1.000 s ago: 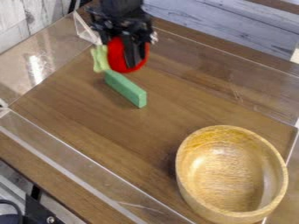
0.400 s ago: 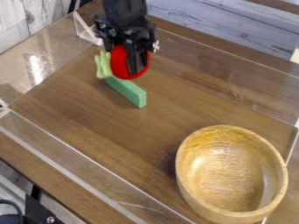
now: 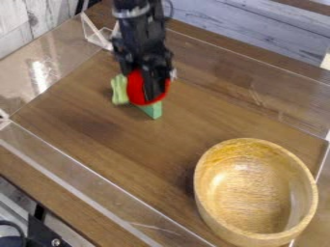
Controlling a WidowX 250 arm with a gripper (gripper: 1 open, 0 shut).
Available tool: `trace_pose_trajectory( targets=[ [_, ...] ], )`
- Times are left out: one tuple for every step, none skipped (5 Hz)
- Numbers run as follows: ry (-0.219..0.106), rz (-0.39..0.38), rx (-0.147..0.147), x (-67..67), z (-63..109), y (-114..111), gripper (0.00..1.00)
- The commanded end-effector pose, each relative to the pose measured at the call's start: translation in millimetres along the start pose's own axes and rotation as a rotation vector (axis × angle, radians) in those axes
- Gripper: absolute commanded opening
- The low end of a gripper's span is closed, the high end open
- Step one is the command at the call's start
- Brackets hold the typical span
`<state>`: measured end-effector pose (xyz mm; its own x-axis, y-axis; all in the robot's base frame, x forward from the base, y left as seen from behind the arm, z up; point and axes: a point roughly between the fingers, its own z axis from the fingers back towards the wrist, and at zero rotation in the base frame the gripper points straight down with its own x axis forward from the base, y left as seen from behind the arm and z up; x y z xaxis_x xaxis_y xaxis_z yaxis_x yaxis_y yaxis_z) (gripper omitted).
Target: Move the red object to the right side of the table
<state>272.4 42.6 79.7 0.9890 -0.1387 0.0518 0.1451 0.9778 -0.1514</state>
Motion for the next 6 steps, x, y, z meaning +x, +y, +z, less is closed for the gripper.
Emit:
trace_pose_trajectory(
  targets=[
    [-0.025,0.038,0.011,6.0,-9.3,-7,0.00],
    [-0.011,-0.020,0.008,3.0,-14.9,-11,0.00],
    [0.002,-0.074,0.000,1.7,-21.5,-16,0.00],
    [0.004,-0.076,-0.007,13.9,-24.7,-23,0.00],
    [0.001,-0.084,-0.011,27.7,-24.6,-32,0.00],
    [0.004,-0.070,-0.013,32.3,-23.5,-30,1.00]
  ],
)
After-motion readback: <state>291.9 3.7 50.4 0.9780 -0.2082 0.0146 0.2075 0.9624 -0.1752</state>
